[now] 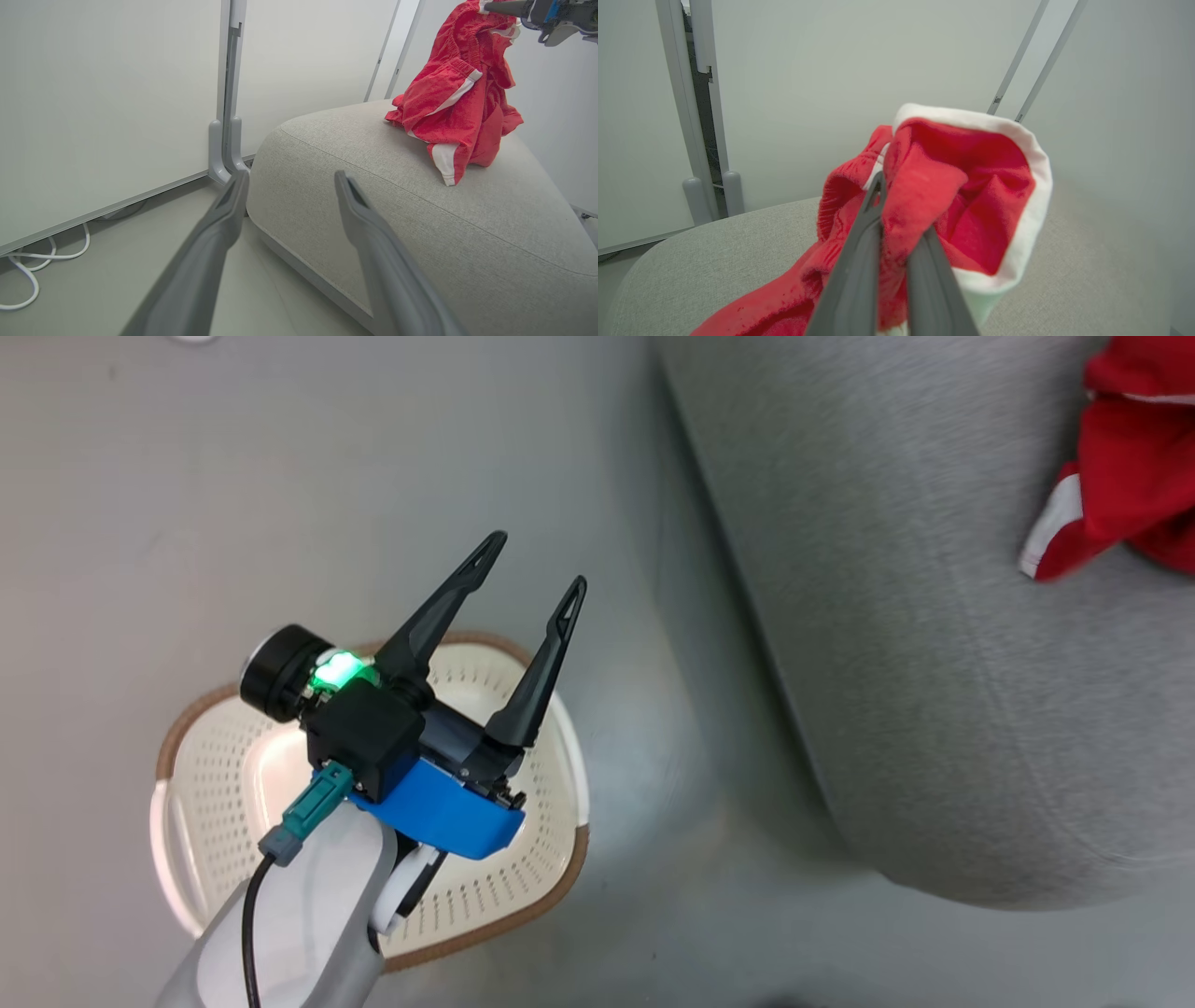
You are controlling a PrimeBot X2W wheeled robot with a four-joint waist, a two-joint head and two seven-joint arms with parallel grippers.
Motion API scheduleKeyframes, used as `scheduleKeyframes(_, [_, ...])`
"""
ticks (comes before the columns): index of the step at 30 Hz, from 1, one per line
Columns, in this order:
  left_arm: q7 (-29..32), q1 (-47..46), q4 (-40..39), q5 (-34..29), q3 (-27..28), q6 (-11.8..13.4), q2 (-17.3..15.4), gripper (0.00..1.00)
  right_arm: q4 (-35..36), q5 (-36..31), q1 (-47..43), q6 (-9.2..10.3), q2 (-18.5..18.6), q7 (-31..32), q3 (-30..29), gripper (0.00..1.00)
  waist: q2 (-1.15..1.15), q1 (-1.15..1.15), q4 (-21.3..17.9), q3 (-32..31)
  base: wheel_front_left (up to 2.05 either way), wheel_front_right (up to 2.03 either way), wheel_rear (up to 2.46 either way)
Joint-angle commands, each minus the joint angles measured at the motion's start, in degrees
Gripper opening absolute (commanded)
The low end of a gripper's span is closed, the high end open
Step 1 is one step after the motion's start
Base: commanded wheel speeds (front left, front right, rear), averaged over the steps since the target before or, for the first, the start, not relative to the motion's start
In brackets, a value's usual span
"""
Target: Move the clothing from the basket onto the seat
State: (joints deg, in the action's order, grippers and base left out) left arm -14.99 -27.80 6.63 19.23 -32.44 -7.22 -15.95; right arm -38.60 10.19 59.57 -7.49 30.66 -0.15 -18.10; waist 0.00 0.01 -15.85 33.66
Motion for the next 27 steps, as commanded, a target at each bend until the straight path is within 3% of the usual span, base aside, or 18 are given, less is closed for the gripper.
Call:
scheduleKeyframes(1, [-0.22,-1.39,-0.98,-0.66,-0.05,-0.40,-0.22,1.00,-0.88,-0.37,-1.48,0.00,-0.67,-1.18,-1.30,0.00,0.00,-0.01,4.44,5.94,0.00,0.00,0.00])
scheduleKeyframes(14, [-0.26,-1.07,-3.06,-3.52,2.00,0.30,0.10,1.00,-5.81,-5.27,-3.28,-0.01,-5.42,-6.15,-4.03,0.00,0.00,-0.01,5.04,6.92,0.00,0.00,0.00])
scheduleKeyframes(15, [-0.26,-0.87,-2.94,-3.64,2.12,0.28,0.25,1.00,-6.20,-5.63,-3.15,-0.01,-5.67,-6.27,-3.95,0.14,0.00,-0.01,5.05,6.56,0.00,0.00,0.00])
scheduleKeyframes(16, [-0.26,-0.70,-2.74,-3.72,2.19,0.24,0.45,1.00,-6.48,-5.94,-3.03,-0.01,-5.87,-6.29,-3.62,0.38,0.00,-0.01,5.07,6.18,0.00,0.00,0.00])
scheduleKeyframes(17, [-0.26,-0.54,-2.53,-3.68,2.22,0.20,0.68,1.00,-6.72,-6.35,-2.91,-0.01,-5.96,-6.12,-3.33,0.81,0.00,-0.01,5.13,5.77,0.00,0.00,0.00])
scheduleKeyframes(18, [-0.26,-0.42,-2.31,-3.61,2.20,0.16,0.95,1.00,-7.02,-6.57,-2.89,-0.01,-5.96,-5.97,-3.14,1.00,0.00,-0.01,5.20,5.32,0.00,0.00,0.00])
scheduleKeyframes(27, [-0.21,2.07,1.56,-0.66,2.12,-0.30,5.13,1.00,-7.04,-5.45,-7.21,-0.01,-3.66,-7.18,0.39,1.00,0.00,-0.01,8.19,-3.79,0.00,0.00,0.00])
